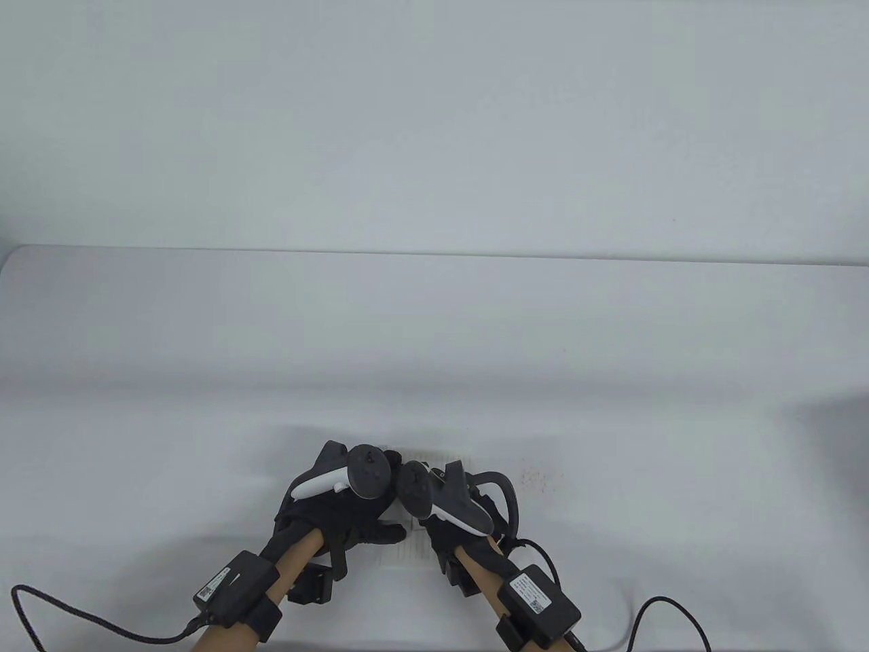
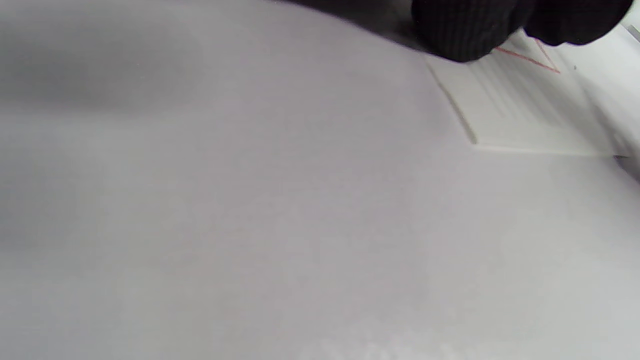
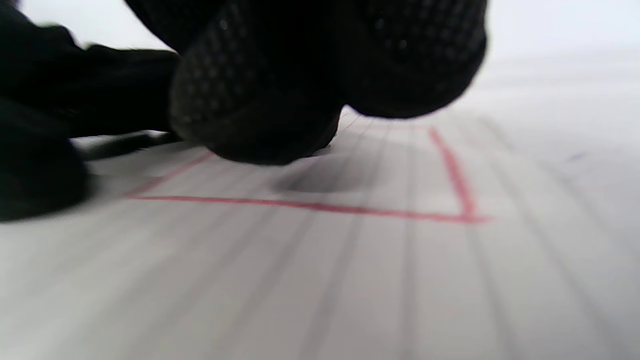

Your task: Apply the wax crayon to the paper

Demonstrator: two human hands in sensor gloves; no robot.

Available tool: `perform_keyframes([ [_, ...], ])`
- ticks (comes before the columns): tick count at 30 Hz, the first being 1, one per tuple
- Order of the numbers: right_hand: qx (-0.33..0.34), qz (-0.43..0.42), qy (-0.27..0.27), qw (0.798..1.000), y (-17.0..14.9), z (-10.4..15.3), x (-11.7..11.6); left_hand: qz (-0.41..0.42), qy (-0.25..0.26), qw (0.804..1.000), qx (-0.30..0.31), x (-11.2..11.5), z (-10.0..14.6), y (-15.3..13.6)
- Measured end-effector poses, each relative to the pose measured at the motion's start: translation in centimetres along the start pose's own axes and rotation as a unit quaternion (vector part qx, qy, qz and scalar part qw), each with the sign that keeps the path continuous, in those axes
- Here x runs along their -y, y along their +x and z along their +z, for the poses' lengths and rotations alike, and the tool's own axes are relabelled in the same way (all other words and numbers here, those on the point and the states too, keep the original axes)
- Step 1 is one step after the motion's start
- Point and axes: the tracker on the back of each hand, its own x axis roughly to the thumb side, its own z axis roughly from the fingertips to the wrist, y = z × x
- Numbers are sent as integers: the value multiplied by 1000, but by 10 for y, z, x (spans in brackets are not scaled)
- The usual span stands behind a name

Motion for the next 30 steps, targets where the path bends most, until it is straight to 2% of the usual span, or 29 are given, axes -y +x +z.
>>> perform_keyframes([
  [1,-11,-6,-5,1000,-1,0,0,0,0,1000,0,0,0,0],
  [4,-23,61,-44,997,0,2,0,0,0,1000,0,0,0,0],
  [8,0,-5,11,1000,-2,1,2,0,0,1000,0,0,0,0],
  [11,-31,60,-40,997,-3,2,1,1,-1,1000,0,0,0,0],
  [12,-19,75,-42,996,-1,3,1,0,0,1000,0,0,0,0],
  [13,-13,67,-35,997,0,3,1,0,0,1000,0,0,0,0],
  [15,11,7,17,1000,-1,3,3,0,0,1000,0,0,0,0],
  [16,-3,-11,22,1000,-2,2,3,0,0,1000,0,0,0,0],
  [19,-37,62,-35,997,-3,3,3,1,0,1000,0,0,0,0],
  [21,-18,64,-26,997,0,4,3,0,0,1000,0,0,0,0],
  [23,17,8,24,1000,0,4,4,0,0,1000,0,0,0,0],
  [24,10,-5,23,1000,-1,4,2,0,0,1000,0,0,0,0],
  [28,-34,102,-44,993,0,3,3,1,0,1000,0,0,0,0],
  [30,-3,79,-18,997,3,6,4,0,1,1000,0,0,0,0],
])
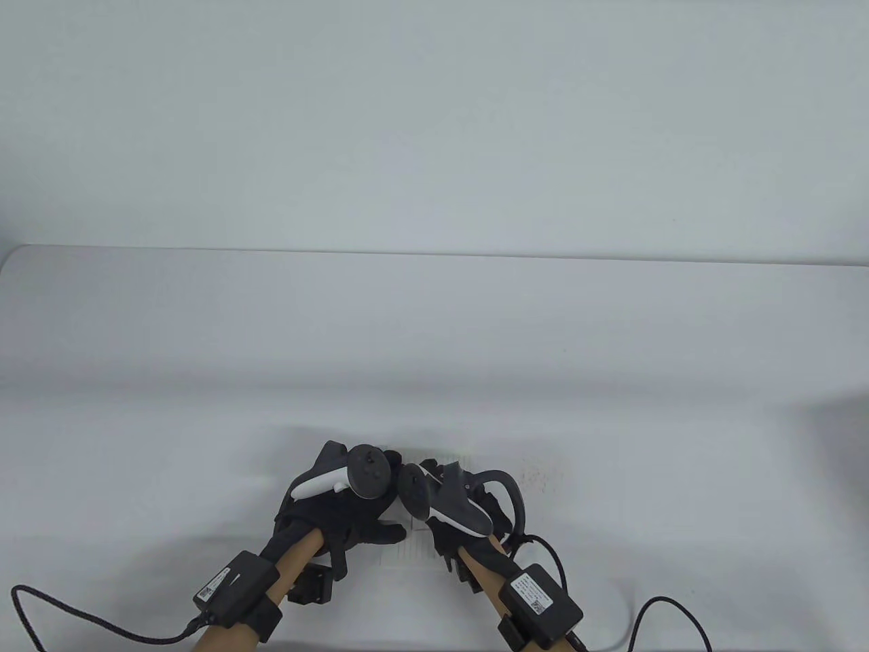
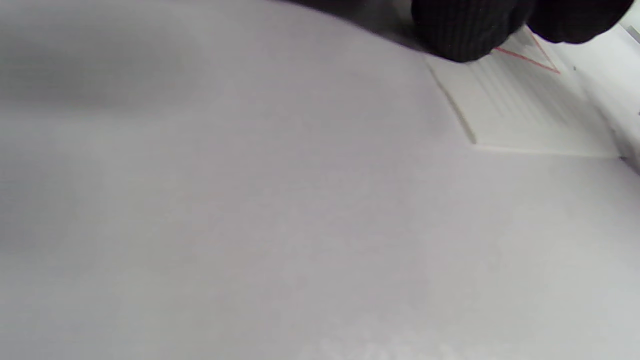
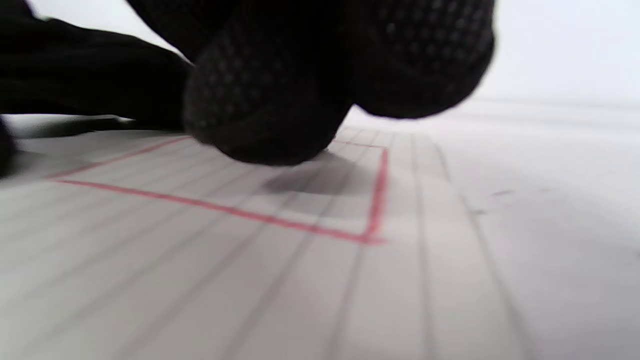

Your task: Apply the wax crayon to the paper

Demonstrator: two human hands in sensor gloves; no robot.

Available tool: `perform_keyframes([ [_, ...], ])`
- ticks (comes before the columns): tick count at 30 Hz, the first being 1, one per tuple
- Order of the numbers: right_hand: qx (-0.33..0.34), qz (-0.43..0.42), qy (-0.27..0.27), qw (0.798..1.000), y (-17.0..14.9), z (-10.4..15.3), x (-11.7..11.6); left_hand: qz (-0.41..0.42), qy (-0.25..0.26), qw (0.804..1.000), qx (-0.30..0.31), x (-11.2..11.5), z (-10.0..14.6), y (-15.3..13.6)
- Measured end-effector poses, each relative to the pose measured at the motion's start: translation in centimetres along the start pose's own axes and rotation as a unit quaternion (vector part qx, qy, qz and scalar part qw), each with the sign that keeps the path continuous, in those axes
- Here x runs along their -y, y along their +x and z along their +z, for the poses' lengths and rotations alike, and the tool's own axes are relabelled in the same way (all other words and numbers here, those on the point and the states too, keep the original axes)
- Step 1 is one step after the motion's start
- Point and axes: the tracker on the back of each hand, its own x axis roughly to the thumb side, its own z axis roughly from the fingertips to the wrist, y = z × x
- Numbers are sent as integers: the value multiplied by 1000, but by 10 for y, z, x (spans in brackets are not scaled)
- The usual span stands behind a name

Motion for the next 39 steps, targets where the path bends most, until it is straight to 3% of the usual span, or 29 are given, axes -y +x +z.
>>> perform_keyframes([
  [2,29,-81,57,995,-2,-1,0,0,0,1000,0,0,0,0],
  [4,0,-71,36,997,-5,-2,0,1,0,1000,0,0,0,0],
  [7,-26,14,-13,999,-4,-2,0,1,-1,1000,0,0,0,0],
  [11,20,-91,69,993,-5,-1,1,0,-1,1000,0,0,0,0],
  [14,-34,-28,11,999,-6,-2,1,1,-1,1000,1,0,0,0],
  [16,-21,16,-5,1000,-3,-1,2,1,-1,1000,1,0,0,0],
  [19,32,-76,81,993,-1,0,4,1,-1,1000,1,0,0,0],
  [20,22,-114,102,988,-4,-1,3,1,-1,1000,1,0,0,0],
  [24,-47,-1,8,999,-8,-2,4,2,-1,1000,1,0,0,0],
  [25,-30,11,6,999,-7,-1,4,2,-1,1000,1,0,0,0],
  [29,18,-110,108,988,-7,0,4,2,-1,1000,1,0,0,0],
  [33,-52,-11,16,998,-10,-2,4,2,-1,1000,1,0,0,0],
  [34,-38,15,10,999,-7,-1,5,3,-1,1000,1,0,0,0],
  [36,-13,-17,41,999,-3,0,6,1,-1,1000,1,0,0,0],
  [37,24,-77,99,992,-3,0,7,1,-1,1000,1,0,0,0],
  [39,21,-140,139,980,-5,-1,4,2,-1,1000,1,0,0,0],
])
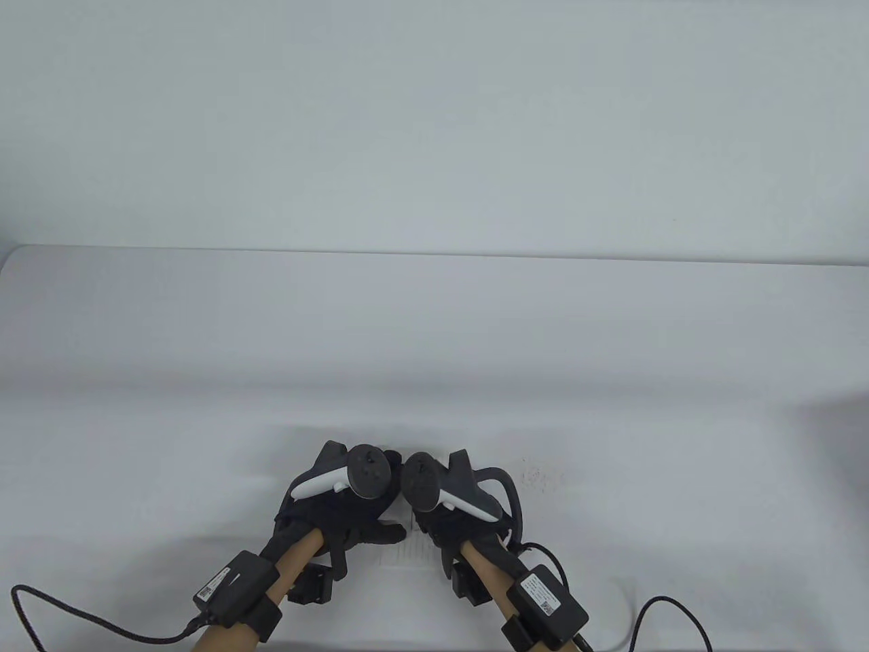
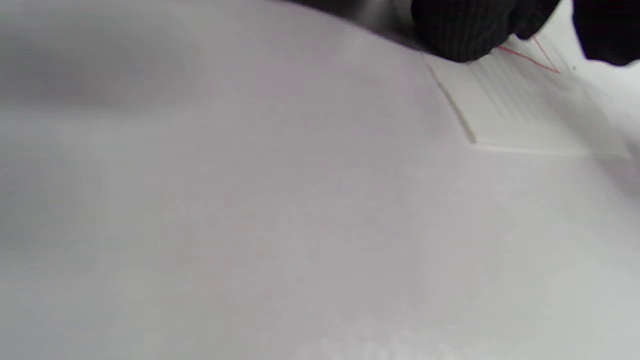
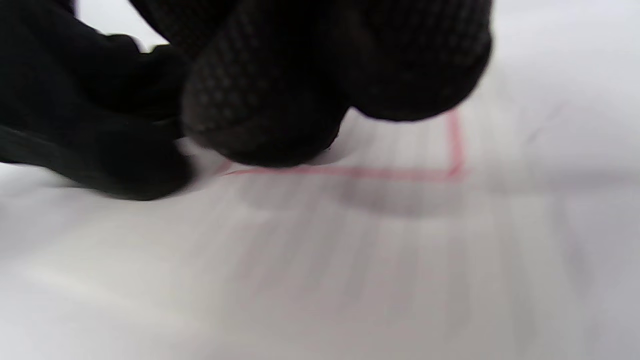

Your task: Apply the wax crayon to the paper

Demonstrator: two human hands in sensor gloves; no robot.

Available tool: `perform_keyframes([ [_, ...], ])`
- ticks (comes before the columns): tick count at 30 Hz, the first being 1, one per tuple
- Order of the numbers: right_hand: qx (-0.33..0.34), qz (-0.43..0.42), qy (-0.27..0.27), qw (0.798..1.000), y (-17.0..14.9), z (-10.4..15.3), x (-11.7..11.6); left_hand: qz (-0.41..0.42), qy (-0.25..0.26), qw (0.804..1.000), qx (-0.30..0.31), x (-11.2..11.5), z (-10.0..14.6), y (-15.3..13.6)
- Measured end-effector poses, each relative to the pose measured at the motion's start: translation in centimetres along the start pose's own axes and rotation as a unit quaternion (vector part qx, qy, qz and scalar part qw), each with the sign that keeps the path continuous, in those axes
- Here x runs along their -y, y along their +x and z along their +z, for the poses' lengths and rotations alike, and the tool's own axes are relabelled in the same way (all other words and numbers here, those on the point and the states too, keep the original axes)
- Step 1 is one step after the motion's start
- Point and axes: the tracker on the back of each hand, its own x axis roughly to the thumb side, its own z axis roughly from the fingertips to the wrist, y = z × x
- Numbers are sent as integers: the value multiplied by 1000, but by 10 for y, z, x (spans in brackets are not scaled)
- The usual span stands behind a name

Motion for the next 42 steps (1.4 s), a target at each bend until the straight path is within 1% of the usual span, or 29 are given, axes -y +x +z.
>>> perform_keyframes([
  [2,-39,30,-56,997,-6,-1,3,0,0,1000,0,0,0,0],
  [3,-75,78,-100,989,-8,-1,5,0,0,1000,0,0,0,0],
  [5,-79,138,-126,979,-6,0,4,0,0,1000,0,0,0,0],
  [7,-45,112,-91,988,-1,3,3,-1,0,1000,0,0,0,0],
  [9,3,39,-6,999,2,2,2,0,0,1000,0,0,0,0],
  [10,-12,7,3,1000,0,2,1,0,0,1000,0,0,0,0],
  [12,-42,40,-48,997,-5,0,4,0,0,1000,0,0,0,0],
  [14,-90,100,-111,985,-7,0,6,0,0,1000,0,0,0,0],
  [15,-89,127,-125,980,-6,0,5,0,0,1000,0,0,0,0],
  [17,-54,125,-99,986,1,2,4,-1,0,1000,0,0,0,0],
  [19,-5,52,-21,998,4,2,3,-1,0,1000,0,0,0,0],
  [20,-12,27,-14,999,3,1,2,-1,0,1000,0,0,0,0],
  [22,-58,70,-84,992,-2,-1,4,-1,1,1000,0,0,0,0],
  [24,-77,115,-118,983,-2,-1,4,-1,0,1000,0,0,0,0],
  [25,-56,128,-118,983,1,0,3,-1,0,1000,0,0,0,0],
  [26,-38,115,-101,988,3,1,2,-1,0,1000,-1,0,0,0],
  [27,-11,83,-66,994,4,1,1,-1,0,1000,-1,0,0,0],
  [28,-3,40,-35,999,4,-1,1,-1,0,1000,0,0,0,0],
  [29,-26,34,-45,998,3,-1,1,-1,0,1000,0,0,0,0],
  [32,-75,115,-131,982,1,-2,2,-1,0,1000,-1,0,0,0],
  [33,-74,145,-141,977,2,0,1,-1,0,1000,0,0,0,0],
  [34,-57,146,-130,979,5,0,1,-1,0,1000,0,0,0,0],
  [36,-21,93,-72,993,7,0,2,-2,0,1000,-1,0,0,0],
  [37,-13,45,-41,998,5,-2,1,-2,1,1000,-1,0,0,0],
  [38,-43,38,-57,997,2,-1,1,-2,1,1000,-1,0,0,0],
  [39,-62,68,-103,990,-1,-2,2,-1,0,1000,-1,0,0,0],
  [40,-75,87,-120,986,-2,-2,2,-1,0,1000,-1,0,0,0],
  [41,-91,138,-140,976,-2,-1,2,-2,0,1000,-1,0,0,0],
  [42,-82,153,-136,975,-1,0,3,-1,0,1000,-1,0,0,0],
])
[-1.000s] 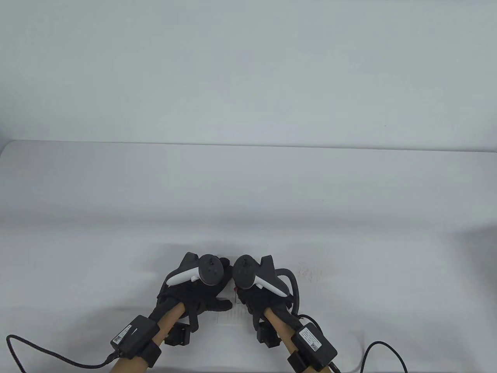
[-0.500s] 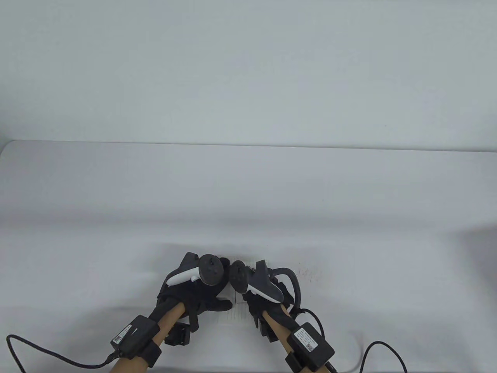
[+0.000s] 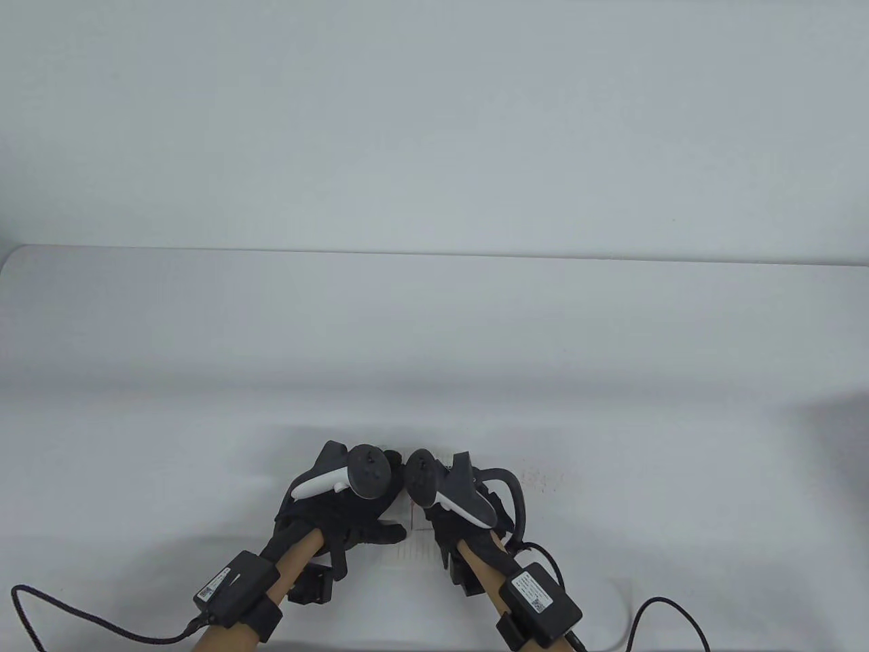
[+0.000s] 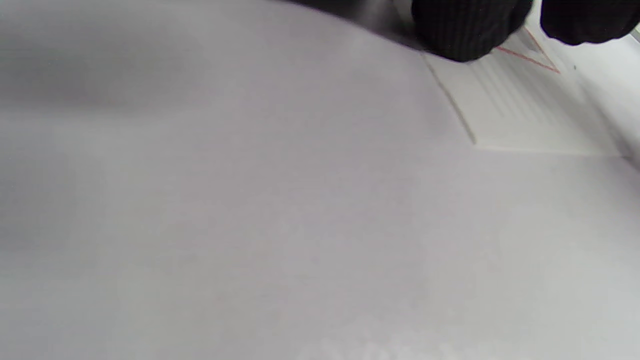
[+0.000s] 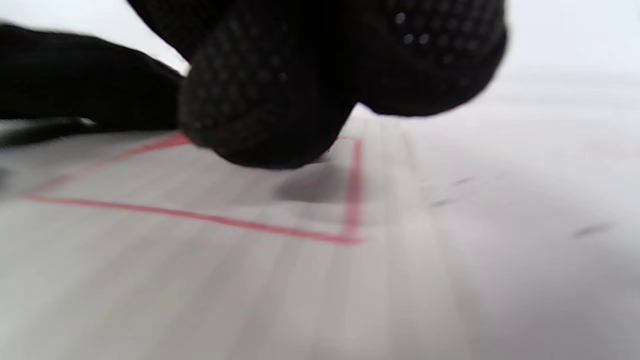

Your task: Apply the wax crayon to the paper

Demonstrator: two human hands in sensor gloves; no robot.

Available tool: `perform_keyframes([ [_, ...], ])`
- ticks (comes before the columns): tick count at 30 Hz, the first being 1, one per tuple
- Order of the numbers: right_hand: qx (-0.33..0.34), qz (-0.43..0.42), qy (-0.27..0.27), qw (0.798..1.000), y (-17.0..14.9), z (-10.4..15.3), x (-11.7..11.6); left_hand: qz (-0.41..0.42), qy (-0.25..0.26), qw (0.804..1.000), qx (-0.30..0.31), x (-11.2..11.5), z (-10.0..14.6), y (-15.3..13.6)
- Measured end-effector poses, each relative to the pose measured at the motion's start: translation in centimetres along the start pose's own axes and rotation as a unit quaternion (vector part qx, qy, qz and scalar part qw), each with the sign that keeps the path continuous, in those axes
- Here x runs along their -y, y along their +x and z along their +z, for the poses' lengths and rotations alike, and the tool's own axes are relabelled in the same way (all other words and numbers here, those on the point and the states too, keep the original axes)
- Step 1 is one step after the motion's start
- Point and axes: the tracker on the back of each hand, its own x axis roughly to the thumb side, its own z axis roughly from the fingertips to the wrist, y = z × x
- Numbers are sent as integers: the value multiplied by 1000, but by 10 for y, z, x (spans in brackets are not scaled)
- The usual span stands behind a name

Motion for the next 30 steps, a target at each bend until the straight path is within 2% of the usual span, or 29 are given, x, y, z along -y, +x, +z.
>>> perform_keyframes([
  [2,39,-47,58,996,3,1,3,-1,0,1000,0,0,0,0],
  [3,66,-92,112,987,3,2,3,-1,0,1000,0,0,0,0],
  [4,76,-128,145,978,2,1,1,0,0,1000,0,0,0,0],
  [5,39,-152,142,977,-1,1,0,1,-1,1000,0,0,0,0],
  [6,29,-141,120,982,-3,-1,0,0,0,1000,0,0,0,0],
  [8,-28,-61,35,997,-8,-4,1,0,0,1000,0,0,0,0],
  [10,-14,-29,19,999,-8,-3,0,0,0,1000,0,0,0,0],
  [12,25,-71,66,995,-3,0,2,-1,0,1000,0,0,0,0],
  [14,73,-158,177,969,0,0,0,0,0,1000,0,0,0,0],
  [15,53,-169,179,968,-1,0,0,0,0,1000,0,0,0,0],
  [19,-32,-76,50,995,-13,-5,1,0,0,1000,0,0,0,0],
  [20,-17,-57,41,997,-12,-4,1,0,0,1000,0,0,0,0],
  [21,-5,-61,49,997,-10,-2,1,0,0,1000,0,0,0,0],
  [23,39,-96,105,989,-5,1,2,0,0,1000,0,0,0,0],
  [24,78,-134,166,974,-1,1,1,1,-1,1000,1,0,0,0],
  [25,96,-168,203,960,-1,0,-2,1,-1,1000,1,0,0,0],
  [28,39,-136,143,980,-11,-3,1,1,0,1000,1,0,0,0],
  [30,-15,-87,74,993,-16,-6,2,0,0,1000,0,0,0,0],
])
